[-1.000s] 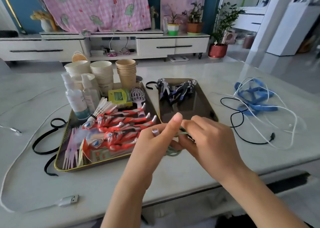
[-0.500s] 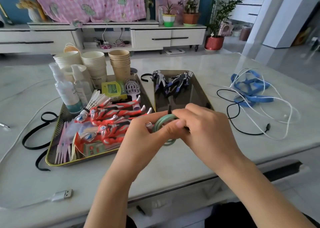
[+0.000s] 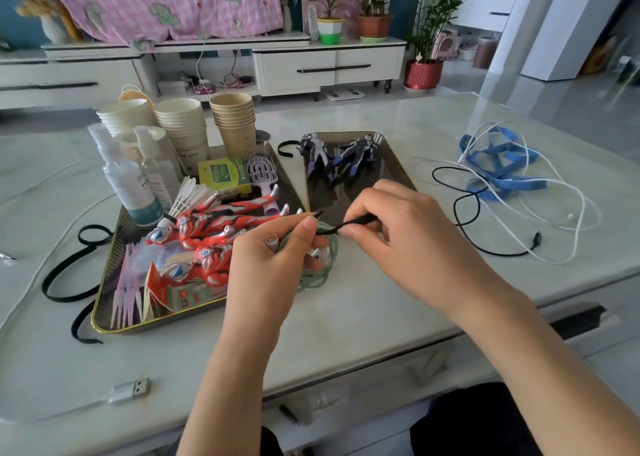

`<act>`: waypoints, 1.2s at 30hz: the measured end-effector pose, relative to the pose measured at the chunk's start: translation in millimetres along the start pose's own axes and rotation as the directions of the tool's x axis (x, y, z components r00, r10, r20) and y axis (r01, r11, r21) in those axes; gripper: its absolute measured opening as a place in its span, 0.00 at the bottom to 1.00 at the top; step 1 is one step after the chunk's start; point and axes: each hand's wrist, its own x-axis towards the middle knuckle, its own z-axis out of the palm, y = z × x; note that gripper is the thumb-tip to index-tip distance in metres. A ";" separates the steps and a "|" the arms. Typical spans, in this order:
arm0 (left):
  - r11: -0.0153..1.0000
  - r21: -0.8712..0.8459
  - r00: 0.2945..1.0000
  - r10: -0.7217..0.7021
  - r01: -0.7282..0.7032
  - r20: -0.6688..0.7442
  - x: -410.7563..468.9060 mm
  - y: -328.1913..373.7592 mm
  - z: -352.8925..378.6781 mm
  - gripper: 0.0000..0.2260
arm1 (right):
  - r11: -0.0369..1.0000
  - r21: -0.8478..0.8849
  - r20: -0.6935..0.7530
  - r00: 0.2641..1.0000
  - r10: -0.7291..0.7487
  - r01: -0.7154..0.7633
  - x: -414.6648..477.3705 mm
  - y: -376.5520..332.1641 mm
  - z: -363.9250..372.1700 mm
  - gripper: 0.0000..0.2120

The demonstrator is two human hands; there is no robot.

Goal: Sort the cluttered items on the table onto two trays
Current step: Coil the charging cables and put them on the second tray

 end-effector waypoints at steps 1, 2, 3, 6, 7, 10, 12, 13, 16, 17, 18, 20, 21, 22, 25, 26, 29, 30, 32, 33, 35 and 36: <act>1.000 0.013 1.000 0.002 -0.002 0.001 0.0 0.5 -0.1 0.10 | 1.000 0.019 0.016 1.000 0.007 -0.007 1.0 2.1 -2.2 0.03; 1.000 0.023 1.000 0.001 -0.001 0.001 0.1 1.1 -0.1 0.11 | 0.999 0.052 0.031 0.999 0.013 -0.015 1.6 3.4 -4.1 0.02; 0.999 0.033 1.000 0.003 -0.003 0.000 0.1 1.6 0.0 0.11 | 0.995 0.097 0.041 0.999 0.020 -0.024 1.7 3.5 -5.8 0.02; 0.996 0.083 1.000 0.018 -0.020 0.025 -0.2 2.7 -0.6 0.12 | 0.961 0.265 0.046 0.997 0.064 -0.074 1.4 0.7 -8.8 0.03; 0.995 0.098 0.999 0.018 -0.022 0.051 -0.8 2.6 -0.4 0.12 | 0.940 0.324 0.050 0.994 0.096 -0.107 1.2 0.7 -9.9 0.04; 0.991 0.130 0.986 0.018 -0.040 0.168 -1.6 3.3 -0.9 0.11 | 0.853 0.477 0.089 0.977 0.195 -0.214 1.4 3.4 -11.6 0.06; 0.982 0.173 0.967 0.036 -0.081 0.251 -1.7 3.8 -1.7 0.10 | 0.811 0.531 0.119 0.969 0.218 -0.247 0.5 5.1 -11.7 0.05; 0.975 0.196 0.959 0.043 -0.101 0.282 -1.5 3.6 -2.3 0.10 | 0.795 0.549 0.134 0.966 0.223 -0.259 -0.2 5.6 -11.7 0.04; 0.963 0.232 0.942 0.058 -0.141 0.330 -0.5 1.8 -5.0 0.10 | 0.761 0.579 0.173 0.956 0.237 -0.293 -2.5 6.0 -11.3 0.05; 0.960 0.238 0.939 0.064 -0.151 0.339 -1.0 1.6 -5.4 0.11 | 0.748 0.590 0.184 0.953 0.241 -0.304 -3.6 5.8 -10.7 0.06; 0.957 0.240 0.937 0.073 -0.163 0.343 -1.6 1.6 -5.4 0.11 | 0.725 0.611 0.194 0.948 0.252 -0.318 -5.0 5.5 -10.3 0.06; 0.962 0.202 0.939 0.109 -0.182 0.327 -3.5 2.1 -4.0 0.11 | 0.637 0.685 0.209 0.934 0.291 -0.352 -7.6 4.1 -9.6 0.07; 0.972 0.150 0.943 0.129 -0.182 0.308 -4.3 3.0 -2.5 0.10 | 0.593 0.722 0.204 0.928 0.311 -0.358 -8.3 3.3 -10.0 0.07; 0.980 0.088 0.947 0.144 -0.176 0.287 -4.8 4.0 -0.9 0.10 | 0.564 0.748 0.186 0.927 0.327 -0.349 -8.3 2.5 -10.9 0.07; 0.986 -0.017 0.952 0.167 -0.169 0.255 -5.0 6.5 5.0 0.08 | 0.566 0.767 0.109 0.932 0.347 -0.300 -6.2 1.5 -14.6 0.06; 0.985 -0.014 0.952 0.170 -0.172 0.253 -5.0 6.3 6.8 0.08 | 0.583 0.759 0.096 0.935 0.343 -0.291 -5.3 1.1 -15.3 0.06; 0.985 0.021 0.958 0.162 -0.172 0.234 -4.5 3.8 6.6 0.08 | 0.647 0.717 0.070 0.951 0.301 -0.258 -3.7 -0.9 -14.0 0.08; 0.985 0.027 0.962 0.158 -0.168 0.222 -4.0 3.3 5.4 0.08 | 0.658 0.713 0.064 0.956 0.285 -0.244 -3.6 -2.2 -13.4 0.08; 0.987 0.028 0.970 0.151 -0.159 0.191 -3.6 3.4 3.5 0.09 | 0.655 0.721 0.061 0.963 0.263 -0.225 -3.0 -5.0 -12.4 0.09; 0.988 0.019 0.973 0.150 -0.156 0.175 -3.8 4.3 3.1 0.09 | 0.650 0.728 0.061 0.965 0.255 -0.218 -3.0 -6.1 -12.0 0.09; 0.989 -0.020 0.980 0.145 -0.144 0.136 -4.8 5.5 4.7 0.09 | 0.642 0.737 0.066 0.968 0.243 -0.211 -3.0 -7.6 -11.2 0.08; 0.990 -0.038 0.984 0.141 -0.138 0.110 -5.6 5.8 6.6 0.10 | 0.639 0.740 0.070 0.969 0.237 -0.210 -3.0 -8.3 -11.3 0.08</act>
